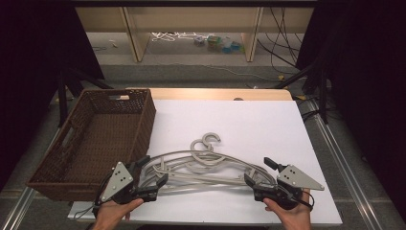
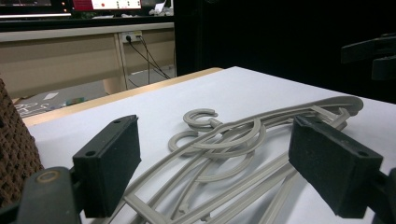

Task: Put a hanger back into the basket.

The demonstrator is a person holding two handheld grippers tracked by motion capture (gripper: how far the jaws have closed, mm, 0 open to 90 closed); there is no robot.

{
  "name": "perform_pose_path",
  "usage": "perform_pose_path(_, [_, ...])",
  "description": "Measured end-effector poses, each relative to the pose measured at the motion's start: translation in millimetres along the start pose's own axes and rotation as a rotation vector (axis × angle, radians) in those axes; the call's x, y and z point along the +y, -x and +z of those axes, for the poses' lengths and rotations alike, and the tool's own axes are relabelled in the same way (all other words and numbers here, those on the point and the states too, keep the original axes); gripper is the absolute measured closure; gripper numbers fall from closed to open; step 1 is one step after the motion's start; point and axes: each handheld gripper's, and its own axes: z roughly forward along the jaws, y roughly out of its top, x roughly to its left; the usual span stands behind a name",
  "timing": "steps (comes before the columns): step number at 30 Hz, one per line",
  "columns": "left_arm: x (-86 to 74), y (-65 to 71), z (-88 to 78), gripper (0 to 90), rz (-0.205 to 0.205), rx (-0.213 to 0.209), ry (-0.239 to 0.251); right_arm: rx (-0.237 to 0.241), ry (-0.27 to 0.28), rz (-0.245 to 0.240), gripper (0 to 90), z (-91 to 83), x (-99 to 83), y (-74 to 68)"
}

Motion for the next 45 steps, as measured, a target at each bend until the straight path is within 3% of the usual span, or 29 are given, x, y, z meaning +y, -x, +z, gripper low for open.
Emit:
perform_pose_path(12, [-0.4, -0.6, 1.6, 16.8, -0.009, 0.006, -0.006, 0.031, 0.006, -0.011, 16.3, 0.5, -0.1, 1.9])
perform_pose_path(25, [0.2, -0.5, 1.4, 16.9, 0.006, -0.001, -0.005, 0.024, -0.021, -0.016, 17.8, 2.1, 1.4, 10.5])
perform_pose_path(32, [0.5, -0.6, 1.9, 16.8, 0.003, 0.003, -0.001, 0.066, -0.039, -0.069, 23.8, 8.4, 3.2, 12.0])
perform_pose_path(34, [0.2, -0.1, 2.0, 16.8, 0.004, 0.0, -0.004, 0.086, -0.08, -0.072, 24.9, 8.8, 5.8, 11.4])
perform_pose_path(38, [0.5, -0.1, 1.9, 16.8, 0.005, -0.003, -0.001, 0.132, -0.107, -0.118, 28.1, 15.7, 12.1, 12.9])
perform_pose_path(45, [0.7, 1.3, 1.6, 16.7, 0.01, -0.008, 0.0, 0.15, -0.181, -0.157, 28.0, 34.8, 20.6, 17.7])
